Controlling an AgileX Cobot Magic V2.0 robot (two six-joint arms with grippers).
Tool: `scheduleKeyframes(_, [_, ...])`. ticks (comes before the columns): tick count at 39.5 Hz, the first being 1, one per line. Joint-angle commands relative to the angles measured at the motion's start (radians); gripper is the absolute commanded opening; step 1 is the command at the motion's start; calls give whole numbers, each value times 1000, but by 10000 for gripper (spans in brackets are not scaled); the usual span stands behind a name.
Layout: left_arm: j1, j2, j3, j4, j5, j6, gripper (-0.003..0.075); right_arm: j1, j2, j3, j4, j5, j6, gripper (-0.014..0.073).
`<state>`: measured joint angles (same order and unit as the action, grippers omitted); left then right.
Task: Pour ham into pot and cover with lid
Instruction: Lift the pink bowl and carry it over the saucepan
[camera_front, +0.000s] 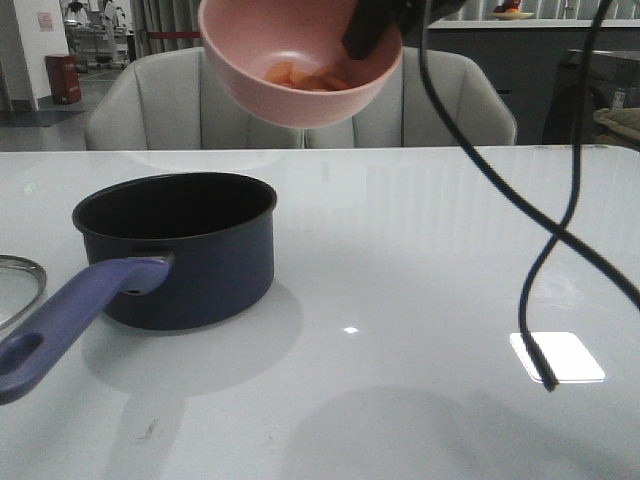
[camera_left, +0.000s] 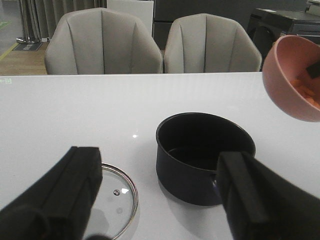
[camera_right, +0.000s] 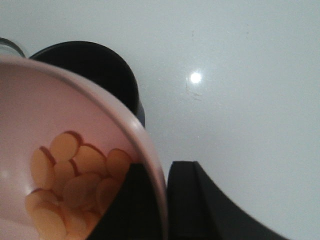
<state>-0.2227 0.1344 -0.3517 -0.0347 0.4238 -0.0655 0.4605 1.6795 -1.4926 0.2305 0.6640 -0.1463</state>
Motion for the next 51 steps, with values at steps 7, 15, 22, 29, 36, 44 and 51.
scheduleKeyframes(7, [-8,11,-29,-7,-78,0,520,75,61,-175,-85,-54,10,143])
scheduleKeyframes(15, [-8,11,-29,-7,-78,0,520,107,145,-286,-183,-52,34,143])
scheduleKeyframes(22, [-8,11,-29,-7,-78,0,520,135,182,-317,-306,-107,43,143])
scheduleKeyframes(29, [-8,11,-29,-7,-78,0,520,152,183,-315,-416,-195,57,143])
scheduleKeyframes(36, [-8,11,-29,-7,-78,0,520,190,183,-315,-538,-289,57,143])
scheduleKeyframes(44, [-8,11,-29,-7,-78,0,520,210,185,-315,-650,-397,57,143])
scheduleKeyframes(51, [-8,11,-29,-7,-78,0,520,210,206,-315,-717,-488,57,143])
